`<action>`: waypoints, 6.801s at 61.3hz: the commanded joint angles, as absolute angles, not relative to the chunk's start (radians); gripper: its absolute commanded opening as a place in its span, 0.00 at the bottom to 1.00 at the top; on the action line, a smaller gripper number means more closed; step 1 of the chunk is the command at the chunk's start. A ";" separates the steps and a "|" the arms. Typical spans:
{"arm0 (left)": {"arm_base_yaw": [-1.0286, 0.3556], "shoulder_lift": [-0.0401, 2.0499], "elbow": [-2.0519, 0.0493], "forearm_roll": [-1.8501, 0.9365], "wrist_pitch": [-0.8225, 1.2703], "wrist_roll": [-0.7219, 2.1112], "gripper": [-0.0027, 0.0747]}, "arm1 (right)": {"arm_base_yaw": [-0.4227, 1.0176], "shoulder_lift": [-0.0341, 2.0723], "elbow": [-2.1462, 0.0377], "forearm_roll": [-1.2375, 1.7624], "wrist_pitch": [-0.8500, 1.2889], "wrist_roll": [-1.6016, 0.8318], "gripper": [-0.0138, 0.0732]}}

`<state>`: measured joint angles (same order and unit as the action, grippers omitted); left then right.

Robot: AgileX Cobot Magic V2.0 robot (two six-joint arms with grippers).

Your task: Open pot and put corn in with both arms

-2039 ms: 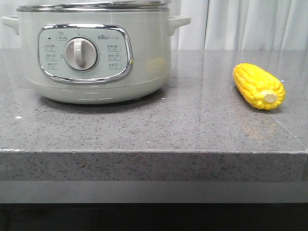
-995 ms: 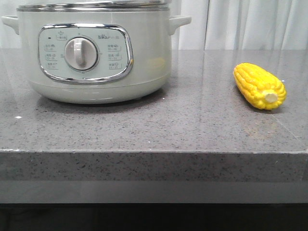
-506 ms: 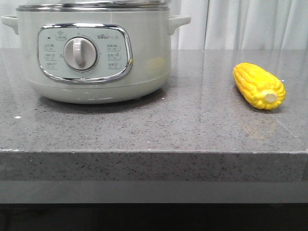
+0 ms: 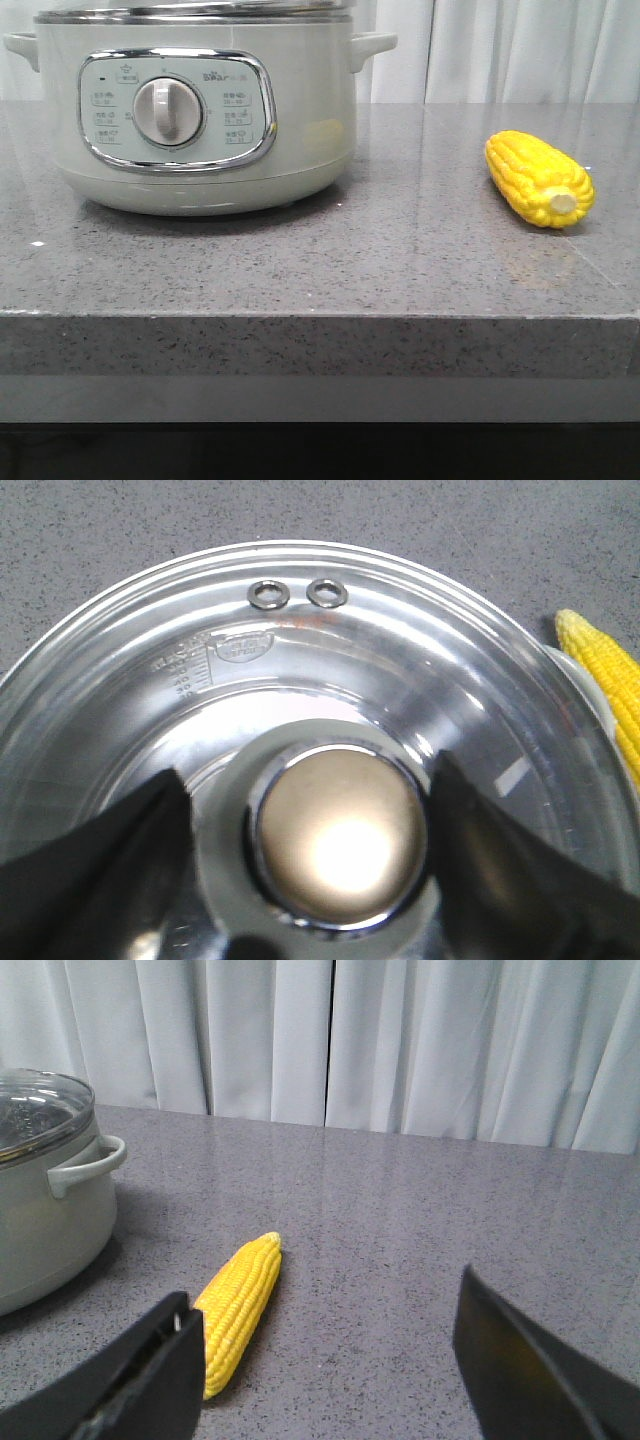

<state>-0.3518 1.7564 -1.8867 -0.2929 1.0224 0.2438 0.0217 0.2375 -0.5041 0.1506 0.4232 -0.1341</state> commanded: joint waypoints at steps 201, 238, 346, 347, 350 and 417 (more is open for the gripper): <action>-0.449 0.659 -1.008 -0.346 0.900 0.252 0.15 | 0.137 1.547 -1.096 0.461 0.453 -0.135 0.91; -0.449 0.659 -1.008 -0.346 0.896 0.252 0.15 | 0.133 1.502 -1.138 0.454 0.452 -0.135 0.43; -0.449 0.659 -1.008 -0.346 0.896 0.252 0.15 | 0.529 1.906 -1.958 0.449 0.794 -0.267 0.60; -0.449 0.659 -1.008 -0.346 0.896 0.252 0.15 | 0.529 1.906 -1.958 0.449 0.793 -0.267 0.57; -0.449 0.659 -1.008 -0.346 0.896 0.252 0.15 | 0.529 1.906 -1.958 0.449 0.790 -0.267 0.45; -0.449 0.659 -1.008 -0.346 0.896 0.252 0.15 | 0.146 1.239 -1.296 0.055 0.622 -0.116 0.09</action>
